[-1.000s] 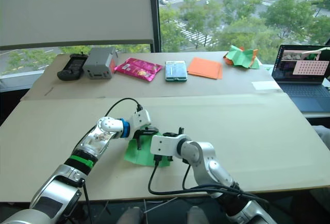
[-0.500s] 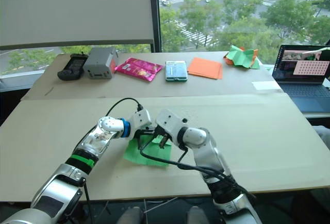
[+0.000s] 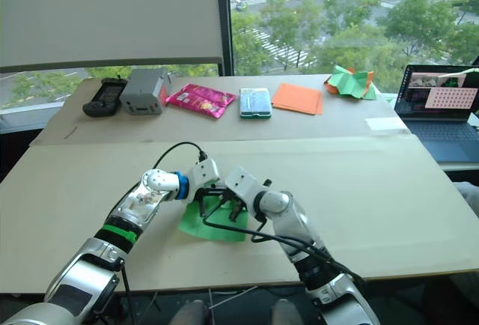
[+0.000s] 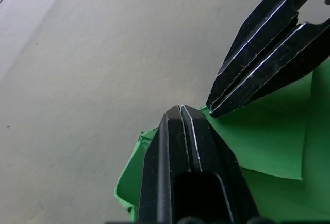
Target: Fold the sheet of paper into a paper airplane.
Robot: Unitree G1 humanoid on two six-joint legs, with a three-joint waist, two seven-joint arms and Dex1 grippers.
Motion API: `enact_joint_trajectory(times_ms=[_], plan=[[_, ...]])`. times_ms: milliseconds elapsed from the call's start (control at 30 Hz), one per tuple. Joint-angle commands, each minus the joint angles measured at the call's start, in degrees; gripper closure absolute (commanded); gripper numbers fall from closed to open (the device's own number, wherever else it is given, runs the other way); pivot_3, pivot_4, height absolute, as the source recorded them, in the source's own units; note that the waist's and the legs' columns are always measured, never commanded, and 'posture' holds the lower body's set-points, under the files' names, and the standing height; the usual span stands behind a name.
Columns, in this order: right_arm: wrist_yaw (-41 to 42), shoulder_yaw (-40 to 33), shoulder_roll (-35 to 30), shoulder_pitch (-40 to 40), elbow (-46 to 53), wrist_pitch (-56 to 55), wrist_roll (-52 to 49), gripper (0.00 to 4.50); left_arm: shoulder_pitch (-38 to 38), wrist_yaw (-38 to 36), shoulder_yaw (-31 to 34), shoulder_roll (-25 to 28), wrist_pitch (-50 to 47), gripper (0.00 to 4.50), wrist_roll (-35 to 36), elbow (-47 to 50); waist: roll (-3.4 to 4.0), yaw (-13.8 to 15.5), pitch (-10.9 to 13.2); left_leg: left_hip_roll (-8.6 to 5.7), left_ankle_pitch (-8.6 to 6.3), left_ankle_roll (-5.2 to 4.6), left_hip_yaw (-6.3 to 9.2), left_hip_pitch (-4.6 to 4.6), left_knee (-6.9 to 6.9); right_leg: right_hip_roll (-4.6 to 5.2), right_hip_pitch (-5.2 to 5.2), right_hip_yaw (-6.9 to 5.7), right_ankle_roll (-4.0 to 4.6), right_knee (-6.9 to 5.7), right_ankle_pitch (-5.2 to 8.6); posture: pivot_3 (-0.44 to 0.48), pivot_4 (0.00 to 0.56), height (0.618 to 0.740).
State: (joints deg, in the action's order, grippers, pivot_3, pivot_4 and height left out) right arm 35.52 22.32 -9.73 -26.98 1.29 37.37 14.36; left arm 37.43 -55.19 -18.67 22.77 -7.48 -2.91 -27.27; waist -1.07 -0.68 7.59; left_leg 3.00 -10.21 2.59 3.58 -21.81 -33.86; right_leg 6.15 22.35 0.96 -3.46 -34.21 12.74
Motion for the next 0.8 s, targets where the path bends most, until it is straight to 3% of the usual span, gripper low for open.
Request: enact_joint_trajectory(times_ms=[33,800], plan=[[-0.8,1.5,-0.1,-0.7,-2.8,-0.7,-0.1,4.46,-1.2,-0.1,-1.2,0.1,-0.4,4.50,-1.7,-0.8,0.03,0.0,0.0,0.00,0.00,0.00,0.00,0.01,0.00,0.00,0.00,0.00,0.00,0.00,0.00,0.000,0.150,0.706],[0.5,4.1,-4.9,7.1,0.5,6.3,-2.3,4.46,-2.0,0.0,-1.2,0.2,-0.3,4.50,-1.8,-0.8,0.38,0.0,-0.7,0.00,-0.19,0.31,0.00,0.32,-0.01,0.03,-0.05,-0.01,-0.01,0.08,0.11,0.000,0.150,0.706]])
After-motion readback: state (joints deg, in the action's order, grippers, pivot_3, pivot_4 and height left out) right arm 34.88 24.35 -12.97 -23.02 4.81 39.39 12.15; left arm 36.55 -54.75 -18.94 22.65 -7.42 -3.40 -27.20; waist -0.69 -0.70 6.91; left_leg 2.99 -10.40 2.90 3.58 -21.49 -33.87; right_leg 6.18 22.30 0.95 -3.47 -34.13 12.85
